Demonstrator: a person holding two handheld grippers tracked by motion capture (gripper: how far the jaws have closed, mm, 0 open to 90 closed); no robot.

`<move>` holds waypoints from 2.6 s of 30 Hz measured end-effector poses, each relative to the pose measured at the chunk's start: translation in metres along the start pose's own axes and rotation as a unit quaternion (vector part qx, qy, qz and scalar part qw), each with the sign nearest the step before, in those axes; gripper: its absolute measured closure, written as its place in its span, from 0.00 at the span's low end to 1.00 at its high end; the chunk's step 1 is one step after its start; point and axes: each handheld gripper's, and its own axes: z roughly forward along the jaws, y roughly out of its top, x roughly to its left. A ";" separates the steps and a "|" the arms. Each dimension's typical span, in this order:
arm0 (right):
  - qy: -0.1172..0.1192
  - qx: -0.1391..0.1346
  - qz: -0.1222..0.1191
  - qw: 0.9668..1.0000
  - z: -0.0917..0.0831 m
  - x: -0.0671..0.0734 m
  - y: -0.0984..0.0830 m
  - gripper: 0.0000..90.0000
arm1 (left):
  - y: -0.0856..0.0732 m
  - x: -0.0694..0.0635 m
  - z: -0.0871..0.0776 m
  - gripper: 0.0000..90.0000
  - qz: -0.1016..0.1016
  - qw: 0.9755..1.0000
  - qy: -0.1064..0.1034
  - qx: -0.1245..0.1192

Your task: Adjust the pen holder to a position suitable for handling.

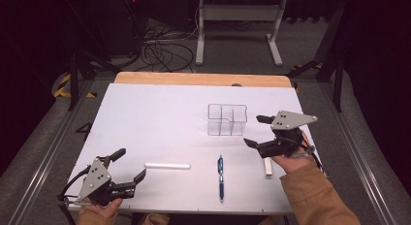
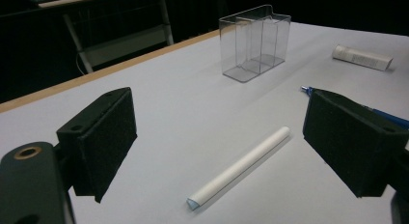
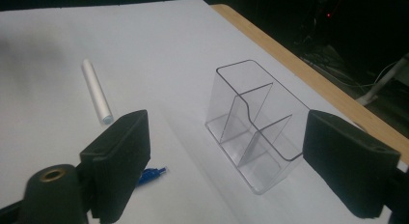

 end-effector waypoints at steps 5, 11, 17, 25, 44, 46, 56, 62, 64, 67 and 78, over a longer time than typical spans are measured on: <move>0.005 0.013 -0.006 1.000 0.010 -0.003 0.007 0.24 | 0.000 0.001 0.000 0.15 -0.003 1.000 -0.001 0.001; 0.004 0.026 -0.023 0.999 0.021 -0.009 0.013 0.28 | 0.000 0.000 0.000 0.15 -0.006 1.000 -0.001 0.004; 0.004 0.052 -0.048 0.997 0.030 -0.014 0.016 0.34 | 0.000 0.000 0.001 0.16 -0.004 1.000 -0.002 0.005; 0.003 0.063 -0.061 0.996 0.039 -0.020 0.018 0.37 | -0.001 0.000 0.001 0.16 -0.001 1.000 0.001 0.005; 0.053 0.109 -0.025 0.992 0.078 -0.040 0.017 0.54 | -0.002 0.001 0.001 0.16 -0.005 1.000 -0.004 0.006; 0.056 0.114 -0.029 0.991 0.083 -0.041 0.017 0.55 | -0.002 0.001 0.001 0.16 -0.005 1.000 -0.004 0.006; 0.054 0.146 -0.051 0.986 0.104 -0.042 0.017 0.62 | -0.002 0.002 0.001 0.16 -0.010 1.000 -0.003 0.005; 0.056 0.159 -0.064 0.984 0.111 -0.041 0.015 0.64 | -0.002 0.002 0.001 0.16 -0.009 1.000 -0.003 0.005; 0.055 0.160 -0.065 0.983 0.114 -0.040 0.014 0.65 | -0.002 0.002 0.001 0.16 -0.010 1.000 -0.002 0.004; 0.054 0.166 -0.069 0.982 0.119 -0.038 0.013 0.67 | -0.001 0.002 0.000 0.16 -0.011 1.000 -0.003 0.003; 0.055 0.181 -0.073 0.979 0.133 -0.035 0.009 0.71 | -0.001 0.002 0.000 0.17 -0.012 1.000 -0.002 0.003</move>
